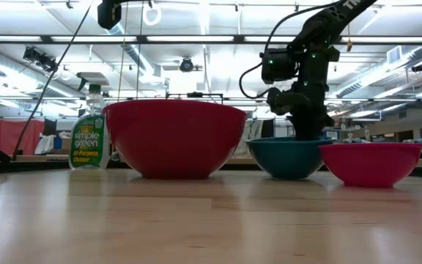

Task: Nest bowls inside each other
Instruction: Stack the blue bowl on the green bowl

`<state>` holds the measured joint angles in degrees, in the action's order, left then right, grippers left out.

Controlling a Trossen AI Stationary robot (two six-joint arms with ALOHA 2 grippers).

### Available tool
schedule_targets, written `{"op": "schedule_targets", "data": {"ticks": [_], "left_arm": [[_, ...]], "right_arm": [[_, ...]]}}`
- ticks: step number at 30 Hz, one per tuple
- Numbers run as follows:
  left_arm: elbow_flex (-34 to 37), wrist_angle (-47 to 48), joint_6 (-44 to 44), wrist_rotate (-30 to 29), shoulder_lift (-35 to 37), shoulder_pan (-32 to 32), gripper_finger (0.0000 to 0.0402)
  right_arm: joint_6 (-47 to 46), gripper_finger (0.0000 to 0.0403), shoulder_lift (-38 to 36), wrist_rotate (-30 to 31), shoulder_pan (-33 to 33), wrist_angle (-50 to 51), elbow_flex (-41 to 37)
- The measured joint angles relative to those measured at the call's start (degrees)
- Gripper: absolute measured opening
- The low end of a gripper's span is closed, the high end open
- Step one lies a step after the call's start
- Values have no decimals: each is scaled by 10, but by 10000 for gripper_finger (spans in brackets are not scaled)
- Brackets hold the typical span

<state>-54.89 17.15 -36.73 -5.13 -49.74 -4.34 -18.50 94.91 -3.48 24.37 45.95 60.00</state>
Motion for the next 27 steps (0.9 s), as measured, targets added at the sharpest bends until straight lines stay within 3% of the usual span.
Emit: {"op": "schedule_targets", "data": {"ticks": [10, 20, 27], "left_arm": [[0, 0, -3, 0, 0, 0, 128], [0, 0, -9, -15, 0, 0, 128], [0, 0, -12, -27, 0, 0, 128]], "right_arm": [[13, 21, -25, 109, 47, 101, 68], [-1, 21, -59, 92, 60, 116, 166], [-56, 21, -59, 77, 10, 14, 208]]}}
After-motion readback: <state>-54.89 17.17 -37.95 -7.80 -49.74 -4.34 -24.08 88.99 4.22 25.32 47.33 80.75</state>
